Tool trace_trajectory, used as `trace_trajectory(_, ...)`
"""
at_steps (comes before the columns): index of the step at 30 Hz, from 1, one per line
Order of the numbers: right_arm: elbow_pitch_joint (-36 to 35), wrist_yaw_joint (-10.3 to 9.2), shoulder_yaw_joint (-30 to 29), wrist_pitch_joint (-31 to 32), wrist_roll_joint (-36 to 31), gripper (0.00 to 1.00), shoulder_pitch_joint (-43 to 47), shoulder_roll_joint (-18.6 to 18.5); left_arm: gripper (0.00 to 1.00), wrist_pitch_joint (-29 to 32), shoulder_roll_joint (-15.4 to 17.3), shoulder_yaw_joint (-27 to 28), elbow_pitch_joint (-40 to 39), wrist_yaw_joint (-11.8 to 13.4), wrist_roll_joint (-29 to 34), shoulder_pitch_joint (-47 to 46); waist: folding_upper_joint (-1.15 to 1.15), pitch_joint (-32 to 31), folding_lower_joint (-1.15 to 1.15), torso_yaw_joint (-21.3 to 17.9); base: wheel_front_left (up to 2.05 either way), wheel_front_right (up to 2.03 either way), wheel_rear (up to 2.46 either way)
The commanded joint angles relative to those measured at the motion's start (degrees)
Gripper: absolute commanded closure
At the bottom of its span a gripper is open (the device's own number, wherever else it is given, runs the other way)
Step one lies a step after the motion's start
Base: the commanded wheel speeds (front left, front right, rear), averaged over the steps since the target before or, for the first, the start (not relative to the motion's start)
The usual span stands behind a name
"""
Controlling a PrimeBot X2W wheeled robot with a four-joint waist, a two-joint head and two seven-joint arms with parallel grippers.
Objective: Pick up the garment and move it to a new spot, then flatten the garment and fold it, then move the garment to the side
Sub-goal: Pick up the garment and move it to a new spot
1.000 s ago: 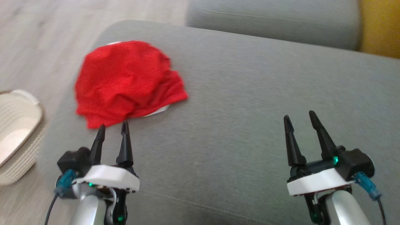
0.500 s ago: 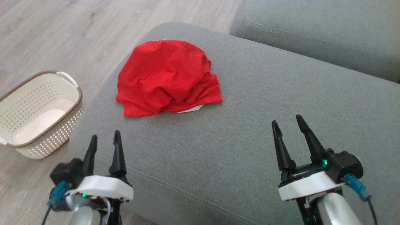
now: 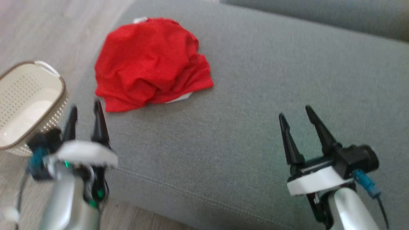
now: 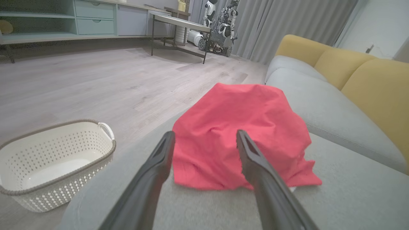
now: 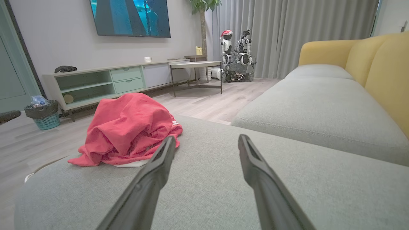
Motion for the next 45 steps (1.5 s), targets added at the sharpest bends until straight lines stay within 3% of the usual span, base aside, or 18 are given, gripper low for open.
trace_trajectory(1, -3.05, 0.44, 1.03, 0.56, -0.85, 0.0, -3.37, -0.55, 0.0, 0.81, 2.24, 2.21, -0.35, -0.58, -0.45, -5.95, 0.0, 4.11, 0.0, -1.9, 0.0, 0.0, 0.0)
trace_trajectory(11, -7.97, 0.44, 2.04, 3.16, -2.83, 0.0, -6.12, -1.9, 0.0, 8.66, 9.08, 1.33, 14.3, -4.4, -1.41, -27.32, 0.0, 12.41, 0.0, -6.27, 0.0, 0.0, 0.0)
trace_trajectory(19, -8.45, 0.44, 2.53, 2.68, -3.0, 0.0, -7.36, -1.62, 0.0, 12.46, 13.65, -1.14, 26.45, -5.14, 0.94, -38.19, 0.0, 15.61, 0.0, -9.8, 0.0, 0.0, 0.0)
trace_trajectory(30, -7.04, 0.44, 3.23, 1.11, -3.14, 0.0, -8.17, -0.98, 0.0, 16.59, 15.32, -4.49, 38.95, -6.48, 1.81, -45.19, 0.0, 17.29, 0.0, -12.34, 0.0, 0.0, 0.0)
trace_trajectory(31, -6.89, 0.44, 3.26, 1.0, -3.16, 0.0, -8.22, -0.94, 0.21, 16.71, 15.21, -4.65, 39.78, -6.62, 1.6, -45.51, 0.0, 17.34, 0.0, -12.42, 0.0, 0.0, 0.0)
trace_trajectory(32, -6.75, 0.44, 3.28, 0.91, -3.18, 0.0, -8.29, -0.9, 1.0, 16.48, 15.18, -4.73, 40.4, -6.73, 1.39, -45.84, 0.0, 17.36, 0.0, -12.47, 0.0, 0.0, 0.0)
trace_trajectory(45, -3.76, 0.44, 2.53, -0.35, -2.55, 0.0, -8.31, -0.46, 1.0, 1.2, 15.57, -2.56, 40.88, -5.92, -0.74, -47.66, 0.0, 12.42, 0.0, -11.02, 0.0, 0.0, 0.0)
